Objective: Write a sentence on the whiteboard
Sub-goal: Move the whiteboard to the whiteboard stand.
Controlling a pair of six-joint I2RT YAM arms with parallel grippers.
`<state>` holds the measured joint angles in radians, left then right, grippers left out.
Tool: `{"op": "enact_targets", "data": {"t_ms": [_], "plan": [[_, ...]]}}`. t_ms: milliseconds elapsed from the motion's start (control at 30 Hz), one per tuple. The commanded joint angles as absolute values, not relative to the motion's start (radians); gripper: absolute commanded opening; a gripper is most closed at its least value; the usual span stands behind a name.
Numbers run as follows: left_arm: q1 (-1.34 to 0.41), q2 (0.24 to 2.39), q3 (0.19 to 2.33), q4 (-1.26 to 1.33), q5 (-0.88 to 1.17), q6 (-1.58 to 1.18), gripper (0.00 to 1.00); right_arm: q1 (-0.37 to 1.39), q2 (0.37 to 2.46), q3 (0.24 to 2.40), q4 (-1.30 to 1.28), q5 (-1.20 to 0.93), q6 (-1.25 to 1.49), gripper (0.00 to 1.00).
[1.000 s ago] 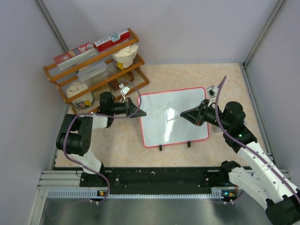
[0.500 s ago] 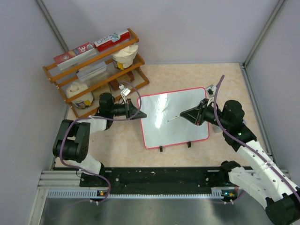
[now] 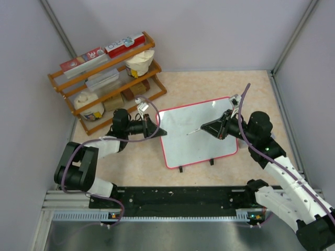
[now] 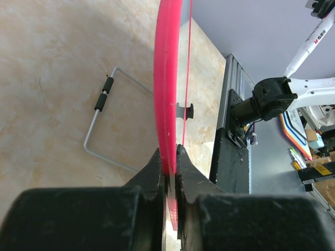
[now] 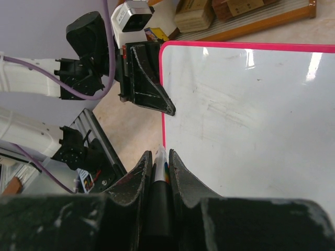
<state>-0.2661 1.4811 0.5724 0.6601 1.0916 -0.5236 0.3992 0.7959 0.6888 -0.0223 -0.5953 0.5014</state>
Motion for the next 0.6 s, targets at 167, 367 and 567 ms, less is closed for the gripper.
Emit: {"op": "enact_targets", "data": {"t_ms": [167, 367, 567], "plan": [[-0.313, 1.371, 0.499, 0.379, 1.091, -0.324, 0.0, 0.405, 0.79, 0.729, 0.032, -0.588, 0.503, 0.0], [-0.302, 1.298, 0.471, 0.315, 0.988, -0.305, 0.0, 0.405, 0.801, 0.729, 0.041, -0.588, 0.506, 0.0], [-0.299, 1.307, 0.505, 0.253, 0.96, -0.264, 0.19, 0.405, 0.808, 0.726, 0.057, -0.594, 0.511, 0.0]]}}
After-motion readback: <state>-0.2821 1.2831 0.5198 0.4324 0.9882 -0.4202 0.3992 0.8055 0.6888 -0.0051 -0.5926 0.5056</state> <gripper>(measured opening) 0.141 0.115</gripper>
